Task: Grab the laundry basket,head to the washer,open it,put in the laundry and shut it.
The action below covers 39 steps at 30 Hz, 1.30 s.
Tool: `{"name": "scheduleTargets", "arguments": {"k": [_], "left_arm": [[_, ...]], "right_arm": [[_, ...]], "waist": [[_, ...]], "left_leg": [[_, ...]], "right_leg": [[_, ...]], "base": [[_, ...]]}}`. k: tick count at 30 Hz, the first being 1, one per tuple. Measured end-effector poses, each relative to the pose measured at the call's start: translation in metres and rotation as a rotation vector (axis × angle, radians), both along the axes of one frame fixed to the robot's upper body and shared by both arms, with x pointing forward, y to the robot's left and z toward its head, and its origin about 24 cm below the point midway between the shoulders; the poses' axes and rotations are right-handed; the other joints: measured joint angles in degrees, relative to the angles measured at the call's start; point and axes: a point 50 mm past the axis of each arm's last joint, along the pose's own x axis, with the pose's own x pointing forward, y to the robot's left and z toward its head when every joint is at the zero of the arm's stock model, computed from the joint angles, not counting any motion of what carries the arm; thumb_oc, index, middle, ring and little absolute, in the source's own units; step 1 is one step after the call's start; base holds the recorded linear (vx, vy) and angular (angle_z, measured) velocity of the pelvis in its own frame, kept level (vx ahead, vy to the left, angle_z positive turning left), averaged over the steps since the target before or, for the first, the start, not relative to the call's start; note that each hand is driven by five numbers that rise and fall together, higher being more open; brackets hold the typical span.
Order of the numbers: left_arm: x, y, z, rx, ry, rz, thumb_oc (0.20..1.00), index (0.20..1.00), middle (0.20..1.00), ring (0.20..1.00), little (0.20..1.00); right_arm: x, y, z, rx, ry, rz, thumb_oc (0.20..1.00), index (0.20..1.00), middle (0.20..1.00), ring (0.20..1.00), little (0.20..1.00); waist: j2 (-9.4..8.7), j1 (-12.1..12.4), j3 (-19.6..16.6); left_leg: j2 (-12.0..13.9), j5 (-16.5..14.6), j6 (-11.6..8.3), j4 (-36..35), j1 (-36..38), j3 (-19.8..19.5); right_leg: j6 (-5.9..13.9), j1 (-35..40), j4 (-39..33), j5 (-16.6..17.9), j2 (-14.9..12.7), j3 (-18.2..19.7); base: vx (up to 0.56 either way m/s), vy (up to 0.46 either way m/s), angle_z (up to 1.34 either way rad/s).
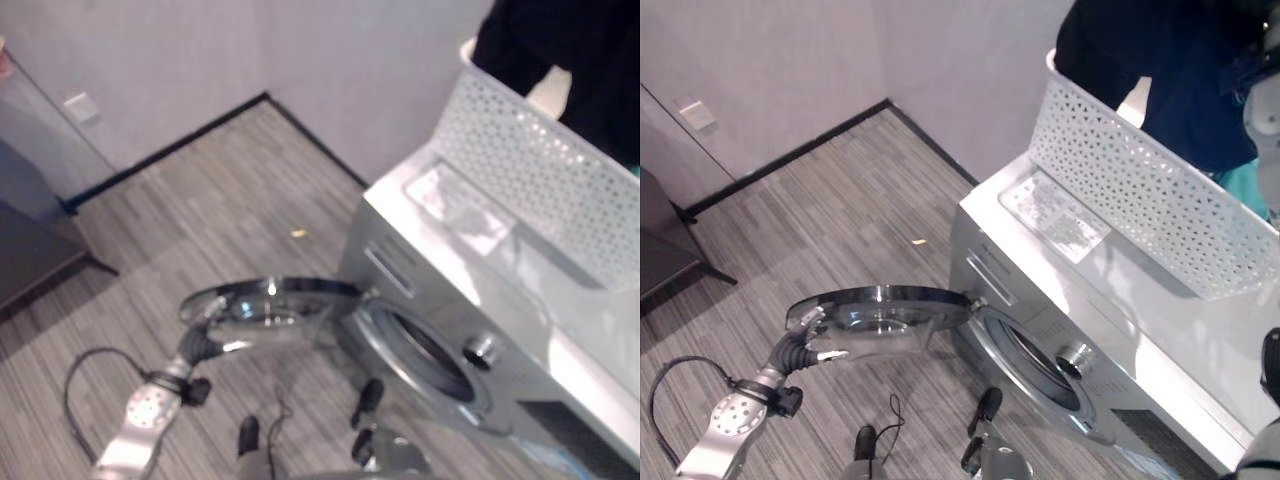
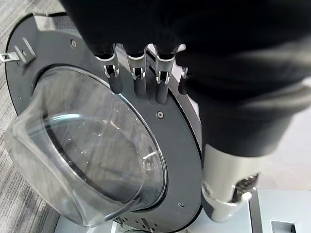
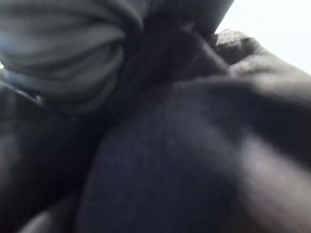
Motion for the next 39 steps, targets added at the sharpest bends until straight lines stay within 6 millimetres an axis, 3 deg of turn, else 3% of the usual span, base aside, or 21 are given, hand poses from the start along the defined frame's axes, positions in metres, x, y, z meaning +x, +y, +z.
{"name": "scheduleTargets", "arguments": {"k": [5,7,21,32,39], "left_arm": [[0.001,0.000,0.000,0.019,-0.004,-0.002,1.000,1.000,1.000,1.000,1.000],[0.002,0.001,0.002,0.023,-0.018,0.011,1.000,1.000,1.000,1.000,1.000],[0.002,0.003,0.002,0.055,-0.042,0.028,1.000,1.000,1.000,1.000,1.000],[0.000,0.006,-0.002,0.076,-0.037,0.071,1.000,1.000,1.000,1.000,1.000],[-0.002,0.006,-0.007,0.097,-0.030,0.091,1.000,1.000,1.000,1.000,1.000]], "right_arm": [[-0.007,-0.019,0.008,-0.016,-0.071,-0.113,0.200,0.200,0.200,0.200,0.200],[-0.016,-0.028,0.020,-0.033,-0.132,-0.181,0.200,0.200,0.200,0.200,0.200],[-0.047,-0.028,0.079,-0.191,-0.355,-0.357,0.200,0.200,0.200,0.200,0.200],[-0.049,-0.023,0.081,-0.217,-0.406,-0.342,0.200,0.200,0.200,0.200,0.200],[-0.049,-0.003,0.072,-0.262,-0.428,-0.249,0.200,0.200,0.200,0.200,0.200]], "waist": [[0.00,0.2,0.0],[-0.03,0.2,0.0],[-1.83,0.0,-1.1],[-3.85,-0.2,-3.5],[-4.59,-0.5,-5.4]], "left_leg": [[0.0,0.0,-0.01,0.0,1.1,-0.1],[-0.2,0.0,0.00,0.1,1.3,-0.5],[-0.8,0.0,0.03,-0.1,2.6,-1.7],[-1.8,-0.1,0.24,-0.3,5.1,-1.3],[-3.0,-0.7,1.08,-0.6,8.8,2.3]], "right_leg": [[0.02,1.6,-0.1,0.0,-0.1,0.1],[0.22,2.1,-0.1,-0.2,-0.3,0.1],[1.19,3.8,-0.1,-0.1,-1.0,0.0],[1.64,5.7,-0.1,0.1,-1.7,0.8],[2.29,6.9,-0.2,0.7,-2.1,4.5]], "base": [[0.01,0.001,0.06],[-0.01,-0.004,0.10],[0.00,0.007,0.02],[-0.02,0.049,-0.02],[-0.04,0.098,-0.25]]}}
